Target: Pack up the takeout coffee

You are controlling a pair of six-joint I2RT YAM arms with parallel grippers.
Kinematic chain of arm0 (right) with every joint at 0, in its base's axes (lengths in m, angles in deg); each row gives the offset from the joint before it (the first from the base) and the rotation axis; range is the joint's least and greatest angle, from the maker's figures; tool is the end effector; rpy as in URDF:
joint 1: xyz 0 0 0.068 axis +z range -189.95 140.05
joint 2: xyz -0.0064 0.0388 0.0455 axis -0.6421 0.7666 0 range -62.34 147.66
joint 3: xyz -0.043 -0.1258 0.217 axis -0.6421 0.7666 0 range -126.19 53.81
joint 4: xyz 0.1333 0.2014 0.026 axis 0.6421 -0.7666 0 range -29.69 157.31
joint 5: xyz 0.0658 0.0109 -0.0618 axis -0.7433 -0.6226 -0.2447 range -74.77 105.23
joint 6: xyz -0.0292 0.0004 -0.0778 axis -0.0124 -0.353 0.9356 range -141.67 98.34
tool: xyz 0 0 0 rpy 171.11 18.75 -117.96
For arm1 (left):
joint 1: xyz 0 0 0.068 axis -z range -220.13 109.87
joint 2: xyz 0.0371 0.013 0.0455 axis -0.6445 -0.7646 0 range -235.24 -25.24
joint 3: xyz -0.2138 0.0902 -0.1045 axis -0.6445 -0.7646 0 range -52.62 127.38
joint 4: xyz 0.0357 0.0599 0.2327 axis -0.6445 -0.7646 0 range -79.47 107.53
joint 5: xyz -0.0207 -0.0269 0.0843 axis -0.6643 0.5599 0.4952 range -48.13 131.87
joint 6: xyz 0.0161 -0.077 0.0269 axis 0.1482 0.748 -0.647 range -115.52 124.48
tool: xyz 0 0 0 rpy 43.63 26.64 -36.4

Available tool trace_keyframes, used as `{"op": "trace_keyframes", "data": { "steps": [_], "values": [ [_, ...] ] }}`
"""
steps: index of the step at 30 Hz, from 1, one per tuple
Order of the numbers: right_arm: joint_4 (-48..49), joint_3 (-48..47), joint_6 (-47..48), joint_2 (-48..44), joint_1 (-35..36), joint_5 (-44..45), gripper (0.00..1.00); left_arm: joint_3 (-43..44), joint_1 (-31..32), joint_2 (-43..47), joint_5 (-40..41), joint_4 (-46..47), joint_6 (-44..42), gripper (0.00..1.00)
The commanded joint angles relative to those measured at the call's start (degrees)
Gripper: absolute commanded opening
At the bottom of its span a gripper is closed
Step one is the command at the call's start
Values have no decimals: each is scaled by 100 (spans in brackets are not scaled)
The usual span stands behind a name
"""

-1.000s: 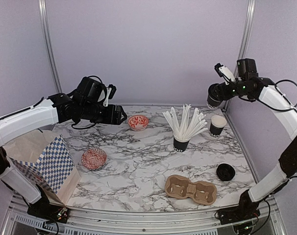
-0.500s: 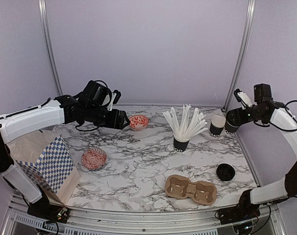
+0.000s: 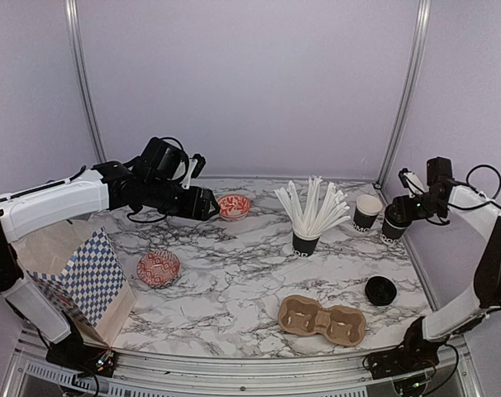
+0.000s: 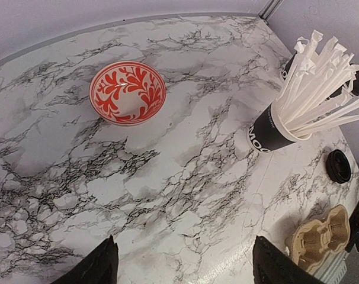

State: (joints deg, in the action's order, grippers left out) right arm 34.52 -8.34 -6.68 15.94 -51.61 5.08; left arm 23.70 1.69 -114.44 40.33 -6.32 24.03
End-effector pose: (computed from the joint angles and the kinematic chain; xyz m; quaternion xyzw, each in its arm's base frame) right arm 0.2952 -0.0479 0.2390 -0.0580 0.9315 0.0000 0.3592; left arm 0.2720 -0.2461 0.2791 0.1785 0.8758 -0.2390 0.3793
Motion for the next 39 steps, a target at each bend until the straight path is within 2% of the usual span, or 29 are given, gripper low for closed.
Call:
{"op": "trace_keyframes", "data": {
  "steps": [1,4,12,17,22,26,30,36,39],
  "values": [
    [417,-104,-190,363,-148,-158,70,-42,-36,-3,-114,-61,-103,79],
    [476,-184,-228,558,-174,-215,71,-79,-34,9,-135,-72,-103,79],
    [331,-455,-301,1018,-200,-252,80,-101,-34,-6,-157,-85,-106,79],
    [132,-626,-395,893,-205,-329,89,-78,-35,-7,-206,-107,-117,79],
    [59,-671,-305,462,-197,-370,90,-56,-34,9,-202,-128,-122,79],
    [138,-654,117,293,-81,-844,84,-38,-34,2,-201,-128,-101,79],
    [24,-915,515,661,228,-1165,76,27,-38,-12,-273,-142,-63,79],
    [-284,-1508,712,1483,700,-1095,62,85,-34,30,-280,-198,-88,78],
    [-339,-1748,662,1762,799,-1007,60,103,-34,44,-253,-246,-113,78]
  ]
}}
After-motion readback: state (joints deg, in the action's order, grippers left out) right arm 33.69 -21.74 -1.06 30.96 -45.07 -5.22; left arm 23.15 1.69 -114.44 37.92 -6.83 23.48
